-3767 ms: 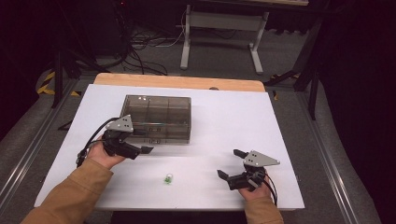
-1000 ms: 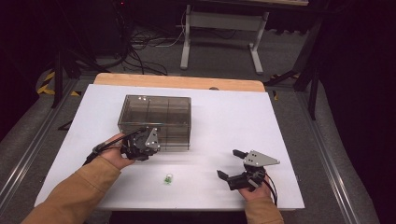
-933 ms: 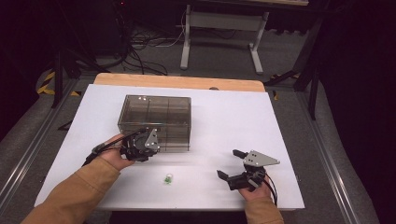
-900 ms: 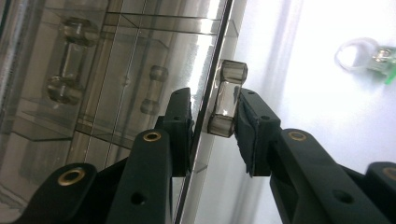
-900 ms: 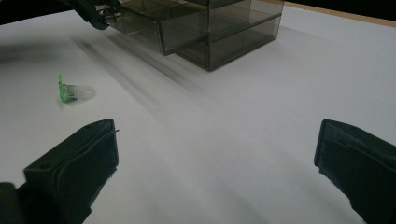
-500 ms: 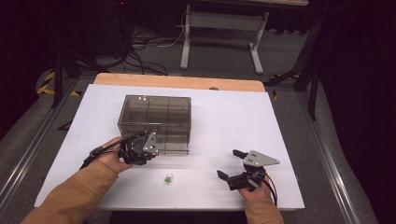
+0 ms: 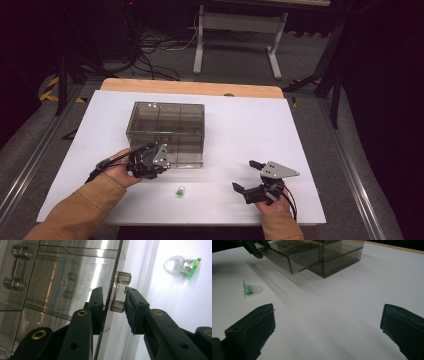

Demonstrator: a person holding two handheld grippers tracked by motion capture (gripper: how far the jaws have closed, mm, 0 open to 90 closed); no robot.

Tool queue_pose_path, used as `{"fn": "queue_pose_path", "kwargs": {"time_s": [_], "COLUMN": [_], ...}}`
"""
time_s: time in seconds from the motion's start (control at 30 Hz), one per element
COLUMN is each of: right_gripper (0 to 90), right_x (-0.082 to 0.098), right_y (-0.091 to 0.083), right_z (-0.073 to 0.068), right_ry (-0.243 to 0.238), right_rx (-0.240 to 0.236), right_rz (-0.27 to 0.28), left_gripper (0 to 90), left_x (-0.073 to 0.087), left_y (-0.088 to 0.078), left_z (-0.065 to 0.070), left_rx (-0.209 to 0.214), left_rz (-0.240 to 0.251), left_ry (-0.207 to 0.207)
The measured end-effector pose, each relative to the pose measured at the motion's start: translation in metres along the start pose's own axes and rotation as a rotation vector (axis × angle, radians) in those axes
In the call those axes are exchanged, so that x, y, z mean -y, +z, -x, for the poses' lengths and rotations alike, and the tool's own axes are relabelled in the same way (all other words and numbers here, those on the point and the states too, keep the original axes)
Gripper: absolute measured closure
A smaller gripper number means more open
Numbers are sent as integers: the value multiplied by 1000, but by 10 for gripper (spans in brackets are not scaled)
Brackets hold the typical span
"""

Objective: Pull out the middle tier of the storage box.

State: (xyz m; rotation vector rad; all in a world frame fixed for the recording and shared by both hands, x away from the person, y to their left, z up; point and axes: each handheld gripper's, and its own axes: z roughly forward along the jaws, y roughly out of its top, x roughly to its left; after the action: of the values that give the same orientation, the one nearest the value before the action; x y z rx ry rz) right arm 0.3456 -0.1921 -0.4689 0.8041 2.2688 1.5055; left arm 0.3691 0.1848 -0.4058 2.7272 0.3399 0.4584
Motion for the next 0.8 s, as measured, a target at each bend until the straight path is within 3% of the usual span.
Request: {"fn": "queue_pose_path", "kwargs": {"time_s": [0.47,0.8], "right_gripper": [0,0], "right_x": [0,0], "right_y": [0,1], "right_z": [0,0], "right_ry": [-3,-4], "right_rx": [1,0], "right_rz": [-1,-2], "left_gripper": [654,481], "left_x": [4,5], "left_y": [2,-10], "left_z": [1,-2], "left_rx": [21,59], "left_rz": [-1,83], "left_ry": [-5,-56]}}
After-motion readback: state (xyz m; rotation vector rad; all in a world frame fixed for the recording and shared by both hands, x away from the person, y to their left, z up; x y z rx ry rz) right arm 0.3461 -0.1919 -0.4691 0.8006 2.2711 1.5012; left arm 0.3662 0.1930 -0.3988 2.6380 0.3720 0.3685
